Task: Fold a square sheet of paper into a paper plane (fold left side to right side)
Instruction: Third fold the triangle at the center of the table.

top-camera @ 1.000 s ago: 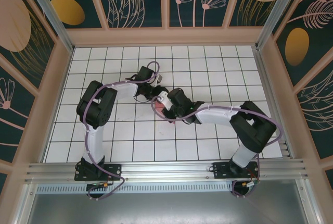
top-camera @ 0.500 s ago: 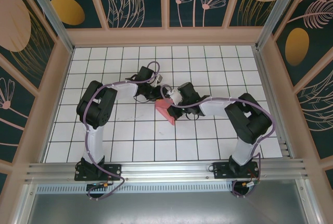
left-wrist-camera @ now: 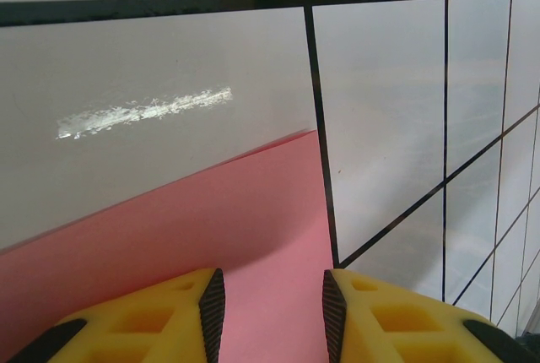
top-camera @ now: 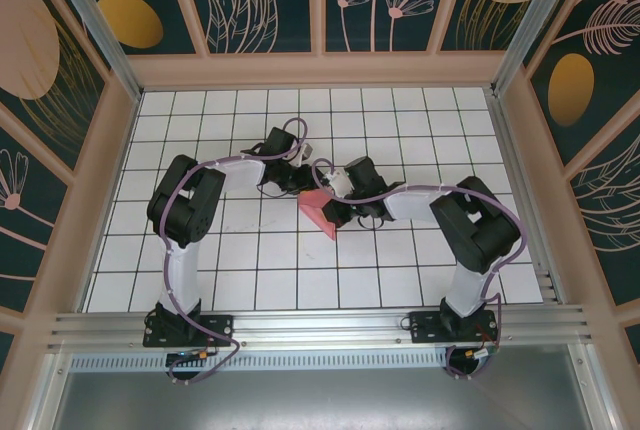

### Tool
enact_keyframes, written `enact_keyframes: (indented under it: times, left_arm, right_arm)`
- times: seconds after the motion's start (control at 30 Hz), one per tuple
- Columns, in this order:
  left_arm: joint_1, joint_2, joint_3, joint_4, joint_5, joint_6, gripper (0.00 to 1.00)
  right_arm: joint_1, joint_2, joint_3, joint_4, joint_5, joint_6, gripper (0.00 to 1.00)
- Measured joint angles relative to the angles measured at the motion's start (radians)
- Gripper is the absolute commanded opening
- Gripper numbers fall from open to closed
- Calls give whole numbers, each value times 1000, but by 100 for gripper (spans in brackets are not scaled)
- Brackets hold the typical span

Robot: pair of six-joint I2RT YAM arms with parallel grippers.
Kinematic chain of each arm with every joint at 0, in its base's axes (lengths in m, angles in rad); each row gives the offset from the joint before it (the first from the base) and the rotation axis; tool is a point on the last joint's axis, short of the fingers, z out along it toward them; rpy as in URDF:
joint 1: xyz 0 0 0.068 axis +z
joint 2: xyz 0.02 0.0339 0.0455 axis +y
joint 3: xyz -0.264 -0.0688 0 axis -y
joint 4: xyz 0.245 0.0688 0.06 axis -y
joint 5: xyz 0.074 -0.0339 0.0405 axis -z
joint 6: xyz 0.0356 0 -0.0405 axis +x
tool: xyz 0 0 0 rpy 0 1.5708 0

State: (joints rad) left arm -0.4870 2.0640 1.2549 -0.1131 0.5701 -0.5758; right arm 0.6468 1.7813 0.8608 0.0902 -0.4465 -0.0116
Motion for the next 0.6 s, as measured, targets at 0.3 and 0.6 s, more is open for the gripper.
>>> enact_keyframes:
  times: [0.3, 0.6]
  left_arm:
    - [-2, 0, 0, 0, -3, 0, 39]
    - [-2, 0, 0, 0, -3, 0, 39]
  right_arm:
    - [-8, 10, 0, 5, 3, 19, 0]
    - [-11, 19, 1, 8, 5, 22, 0]
